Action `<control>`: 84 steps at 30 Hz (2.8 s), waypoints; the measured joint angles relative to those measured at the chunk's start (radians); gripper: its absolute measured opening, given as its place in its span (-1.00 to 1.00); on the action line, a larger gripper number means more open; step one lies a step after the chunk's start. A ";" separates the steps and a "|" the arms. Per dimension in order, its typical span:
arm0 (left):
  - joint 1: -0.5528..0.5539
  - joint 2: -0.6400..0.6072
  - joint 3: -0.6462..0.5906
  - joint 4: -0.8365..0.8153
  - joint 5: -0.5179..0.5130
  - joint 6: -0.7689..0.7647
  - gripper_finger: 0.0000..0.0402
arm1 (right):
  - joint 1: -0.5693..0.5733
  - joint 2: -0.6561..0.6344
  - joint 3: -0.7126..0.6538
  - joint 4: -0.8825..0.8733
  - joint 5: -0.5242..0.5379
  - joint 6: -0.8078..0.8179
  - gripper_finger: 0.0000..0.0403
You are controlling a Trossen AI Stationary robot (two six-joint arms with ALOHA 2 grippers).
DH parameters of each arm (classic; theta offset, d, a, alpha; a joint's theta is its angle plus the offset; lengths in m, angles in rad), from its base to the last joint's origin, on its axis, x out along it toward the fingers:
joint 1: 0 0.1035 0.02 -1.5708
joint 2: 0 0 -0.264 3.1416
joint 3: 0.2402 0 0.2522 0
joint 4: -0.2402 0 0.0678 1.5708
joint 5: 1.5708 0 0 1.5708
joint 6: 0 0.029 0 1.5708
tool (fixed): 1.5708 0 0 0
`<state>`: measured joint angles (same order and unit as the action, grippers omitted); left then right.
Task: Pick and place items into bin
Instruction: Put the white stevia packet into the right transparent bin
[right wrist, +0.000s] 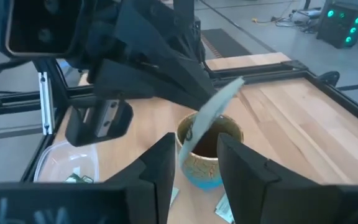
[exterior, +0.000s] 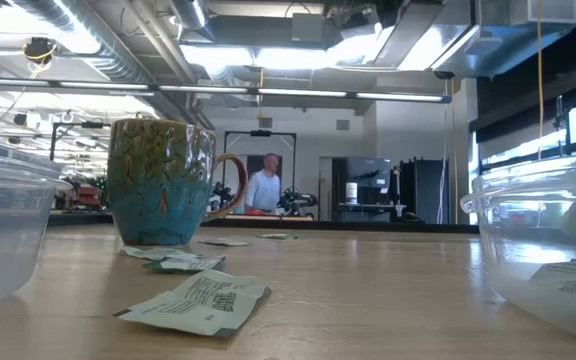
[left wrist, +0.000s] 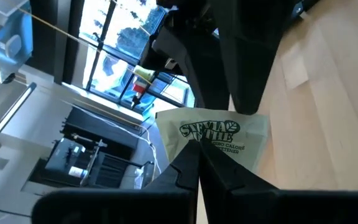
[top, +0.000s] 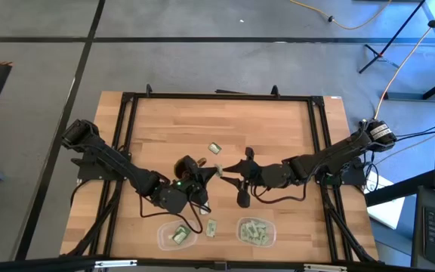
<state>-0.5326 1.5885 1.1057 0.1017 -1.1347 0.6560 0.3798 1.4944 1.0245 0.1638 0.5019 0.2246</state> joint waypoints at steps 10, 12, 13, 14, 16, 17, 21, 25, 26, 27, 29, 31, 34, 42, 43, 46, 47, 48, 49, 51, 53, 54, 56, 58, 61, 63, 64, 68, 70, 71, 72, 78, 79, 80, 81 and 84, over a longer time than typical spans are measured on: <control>0.006 0.000 0.000 0.012 0.006 -0.010 -0.99 | -0.005 0.000 0.000 0.018 -0.007 0.003 -0.38; 0.006 0.000 0.000 0.027 0.007 -0.011 -0.99 | -0.005 0.000 0.000 0.023 -0.007 0.005 -0.38; 0.006 0.000 0.000 0.040 0.007 -0.012 -0.99 | -0.005 0.000 0.000 0.023 -0.007 0.006 -0.38; 0.006 0.000 0.000 0.050 0.006 -0.012 -0.99 | -0.005 0.000 0.000 0.023 -0.007 0.005 -0.38; 0.006 0.000 0.000 0.064 0.007 -0.007 -0.99 | -0.005 0.000 0.000 0.031 -0.011 0.005 -0.39; 0.006 0.000 0.000 0.069 0.006 -0.007 -0.99 | -0.005 0.000 0.000 0.032 -0.022 0.006 -0.40; 0.013 0.000 0.000 0.087 0.010 -0.007 -0.99 | -0.005 0.000 0.000 0.044 -0.053 -0.002 -0.48; 0.025 0.000 0.000 0.085 0.011 -0.007 -0.99 | -0.006 0.000 0.000 0.045 -0.056 -0.025 -0.64; 0.027 0.000 0.000 0.085 0.012 -0.007 -0.99 | -0.006 0.000 0.000 0.044 -0.056 -0.025 -0.69; 0.027 0.000 0.000 0.085 0.012 -0.006 -0.99 | -0.006 0.000 0.000 0.044 -0.056 -0.026 -0.74; 0.027 0.000 0.000 0.085 0.016 -0.006 -0.99 | -0.005 0.000 0.000 0.042 -0.058 -0.028 -0.85; 0.027 0.000 0.000 0.084 0.016 -0.006 -0.99 | -0.005 0.000 0.000 0.039 -0.058 -0.047 -0.95; 0.022 0.000 0.000 0.082 0.015 -0.006 -0.99 | -0.005 0.000 0.000 0.037 -0.058 -0.051 -0.97; 0.002 0.000 0.000 0.066 -0.008 -0.006 -0.87 | 0.002 0.000 0.000 0.017 -0.061 -0.048 -0.99; -0.002 0.000 0.000 0.066 -0.016 -0.006 -0.82 | 0.005 0.000 0.000 0.017 -0.060 -0.049 -0.99; -0.012 0.000 0.000 0.066 -0.059 -0.033 -0.67 | 0.019 -0.004 0.000 0.009 -0.060 -0.047 -0.99; -0.018 0.000 0.000 0.066 -0.076 -0.050 -0.63 | 0.022 -0.009 0.000 0.004 -0.060 -0.047 -0.99; -0.024 0.000 0.000 0.066 -0.090 -0.063 -0.59 | 0.027 -0.017 0.000 -0.010 -0.059 -0.047 -0.99; -0.030 0.000 0.000 0.064 -0.098 -0.074 -0.55 | 0.032 -0.028 0.000 -0.028 -0.054 -0.044 -0.99; -0.044 -0.001 0.000 0.042 -0.095 -0.097 -0.50 | 0.041 -0.048 0.000 -0.087 -0.063 -0.012 -0.99; -0.058 -0.004 0.000 0.005 -0.059 -0.145 -0.47 | 0.048 -0.065 0.000 -0.180 -0.133 0.061 -0.99; -0.063 -0.009 0.000 -0.022 -0.022 -0.181 -0.46 | 0.053 -0.071 0.000 -0.230 -0.186 0.103 -0.99; -0.068 -0.023 0.001 -0.086 0.105 -0.268 -0.46 | 0.069 -0.073 0.000 -0.315 -0.295 0.203 -0.99; -0.063 -0.033 0.001 -0.149 0.248 -0.348 -0.48 | 0.089 -0.062 0.000 -0.413 -0.406 0.307 -0.99; -0.050 -0.036 0.000 -0.212 0.390 -0.437 -0.51 | 0.132 -0.027 0.000 -0.514 -0.466 0.424 -1.00; -0.039 -0.037 0.001 -0.240 0.451 -0.477 -0.53 | 0.160 -0.005 0.000 -0.539 -0.478 0.485 -1.00; -0.033 -0.037 0.001 -0.254 0.480 -0.497 -0.54 | 0.173 0.005 0.000 -0.548 -0.486 0.512 -1.00; -0.006 -0.037 0.001 -0.282 0.625 -0.562 -0.56 | 0.218 0.054 0.000 -0.541 -0.543 0.568 -1.00; 0.007 -0.037 0.001 -0.287 0.690 -0.585 -0.57 | 0.235 0.078 0.000 -0.520 -0.578 0.588 -1.00; 0.013 -0.037 0.001 -0.289 0.717 -0.593 -0.57 | 0.243 0.092 0.000 -0.511 -0.595 0.592 -1.00; 0.019 -0.037 0.001 -0.290 0.740 -0.595 -0.57 | 0.249 0.106 0.000 -0.508 -0.607 0.598 -1.00; 0.037 -0.037 0.001 -0.294 0.790 -0.609 -0.57 | 0.267 0.194 0.000 -0.485 -0.670 0.672 -1.00; 0.038 -0.037 0.001 -0.294 0.793 -0.609 -0.57 | 0.267 0.208 0.000 -0.485 -0.678 0.678 -1.00; 0.041 -0.037 0.001 -0.294 0.795 -0.609 -0.58 | 0.267 0.219 0.000 -0.485 -0.688 0.685 -1.00; 0.043 -0.037 0.001 -0.294 0.795 -0.609 -0.58 | 0.267 0.227 0.000 -0.483 -0.699 0.691 -1.00; 0.044 -0.037 0.001 -0.295 0.796 -0.609 -0.59 | 0.268 0.245 0.000 -0.487 -0.710 0.691 -1.00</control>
<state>-0.4881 1.5513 1.1065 -0.1932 -0.3389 0.0467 0.6476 1.7395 1.0248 -0.3235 -0.2077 0.9161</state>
